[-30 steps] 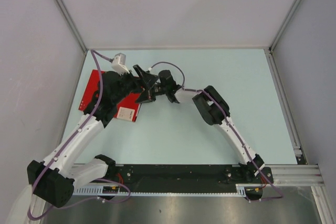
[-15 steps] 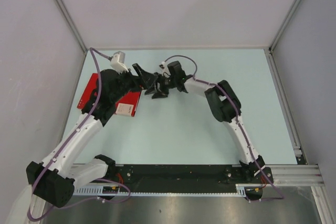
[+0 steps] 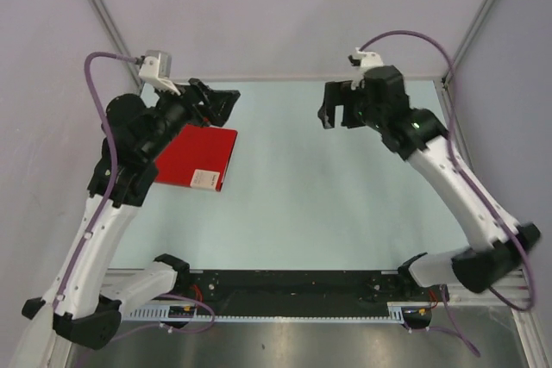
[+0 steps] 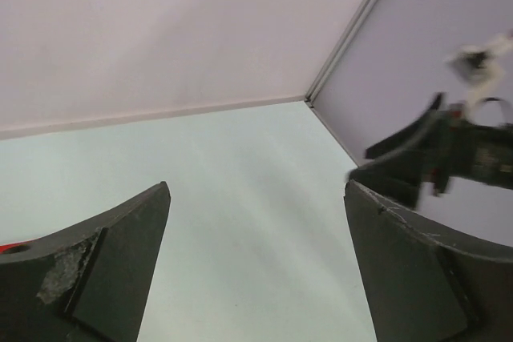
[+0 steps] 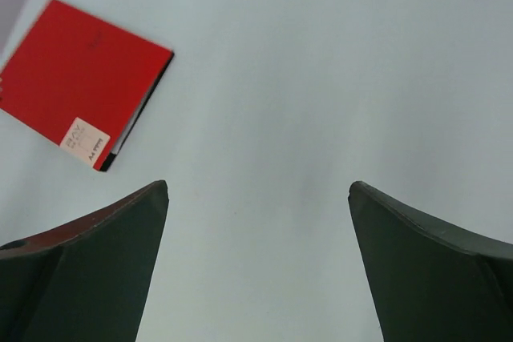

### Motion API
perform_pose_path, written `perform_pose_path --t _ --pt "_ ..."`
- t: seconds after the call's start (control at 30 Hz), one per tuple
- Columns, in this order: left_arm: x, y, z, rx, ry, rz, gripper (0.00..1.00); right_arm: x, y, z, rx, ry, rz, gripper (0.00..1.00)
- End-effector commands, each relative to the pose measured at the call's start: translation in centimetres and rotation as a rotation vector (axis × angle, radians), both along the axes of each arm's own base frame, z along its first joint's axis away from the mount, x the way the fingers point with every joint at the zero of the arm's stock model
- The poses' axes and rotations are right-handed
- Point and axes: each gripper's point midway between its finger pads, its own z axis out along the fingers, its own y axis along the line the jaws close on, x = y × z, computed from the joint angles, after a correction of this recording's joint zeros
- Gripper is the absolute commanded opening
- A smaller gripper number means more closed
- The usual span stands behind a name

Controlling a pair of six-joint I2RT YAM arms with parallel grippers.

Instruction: Put the files into the folder

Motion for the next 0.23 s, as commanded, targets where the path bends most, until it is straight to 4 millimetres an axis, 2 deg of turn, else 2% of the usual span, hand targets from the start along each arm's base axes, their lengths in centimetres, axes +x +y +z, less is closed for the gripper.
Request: perform_pose_path --t 0.0,0.03,0.07,0.13,0.2 --pt "-2.5 1.5 2.5 0.009 -0.085 0.016 0.96 -3.0 -4.1 3.7 -0.134 -0.204 -0.063 1.0" --pt "-2.5 1.7 2.6 0.004 -0.086 0.025 0.97 -3.6 -3.6 4.3 -0.098 -0.217 -0.028 1.0" --pt "-2.8 1.8 2.8 -0.002 -0.088 0.029 0.97 -4.5 -3.8 5.8 -0.056 -0.248 -0.02 1.0" --pt "-3.3 2.0 3.0 -0.009 -0.087 0.032 0.97 -5.6 -3.0 6.5 0.003 -0.274 0.032 1.0" --pt "-3.8 2.1 3.3 -0.024 -0.082 0.027 0.97 -7.1 -2.8 9.2 0.066 -0.364 0.074 1.0"
